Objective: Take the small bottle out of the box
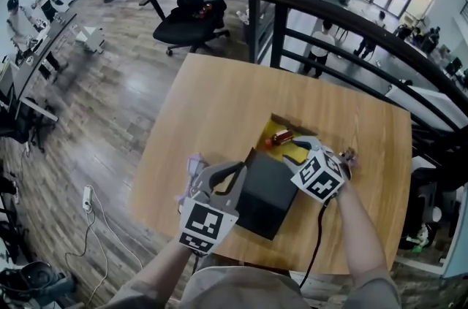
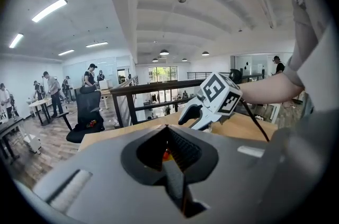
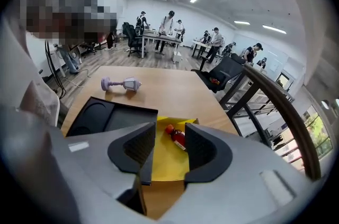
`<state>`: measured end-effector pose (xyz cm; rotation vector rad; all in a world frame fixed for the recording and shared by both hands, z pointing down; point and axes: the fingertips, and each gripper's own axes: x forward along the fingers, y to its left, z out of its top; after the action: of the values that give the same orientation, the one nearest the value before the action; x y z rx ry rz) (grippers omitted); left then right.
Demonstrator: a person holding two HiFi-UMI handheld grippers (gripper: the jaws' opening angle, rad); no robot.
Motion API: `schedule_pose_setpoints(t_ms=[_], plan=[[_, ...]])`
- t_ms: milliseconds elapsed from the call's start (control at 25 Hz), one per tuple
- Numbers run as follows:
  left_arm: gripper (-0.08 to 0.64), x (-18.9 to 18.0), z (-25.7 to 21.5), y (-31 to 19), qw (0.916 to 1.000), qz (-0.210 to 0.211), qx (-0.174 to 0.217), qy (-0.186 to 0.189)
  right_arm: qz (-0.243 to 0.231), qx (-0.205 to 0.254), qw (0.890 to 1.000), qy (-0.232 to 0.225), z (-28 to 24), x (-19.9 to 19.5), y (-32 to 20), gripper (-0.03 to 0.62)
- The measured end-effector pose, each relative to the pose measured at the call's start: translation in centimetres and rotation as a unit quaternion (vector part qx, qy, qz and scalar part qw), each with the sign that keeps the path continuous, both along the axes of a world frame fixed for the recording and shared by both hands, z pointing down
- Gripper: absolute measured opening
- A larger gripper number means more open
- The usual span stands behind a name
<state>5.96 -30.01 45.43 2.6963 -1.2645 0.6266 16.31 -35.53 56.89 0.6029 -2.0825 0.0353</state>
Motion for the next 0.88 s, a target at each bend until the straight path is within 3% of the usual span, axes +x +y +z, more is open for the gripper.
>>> schedule_pose_setpoints(t_ms=[280, 480, 880], plan=[[0.002, -0.4, 3.7, -2.2, 0.9993, 0.000, -0.038, 0.006, -0.062, -0.040, 0.994, 0.079, 6.7, -0.1, -3.4, 0.199], [0.002, -1.3, 6.3, -3.5, 0.9978, -0.006, -0.066, 0.007, -0.075, -0.055, 0.990, 0.107, 10.4, -0.9, -5.3, 0.198], [0.002, -3.5, 10.0, -4.3, 0.9942, -0.017, -0.106, 0.005, -0.107, -0.037, 0.977, 0.180, 15.7, -1.3, -8.5, 0.206]])
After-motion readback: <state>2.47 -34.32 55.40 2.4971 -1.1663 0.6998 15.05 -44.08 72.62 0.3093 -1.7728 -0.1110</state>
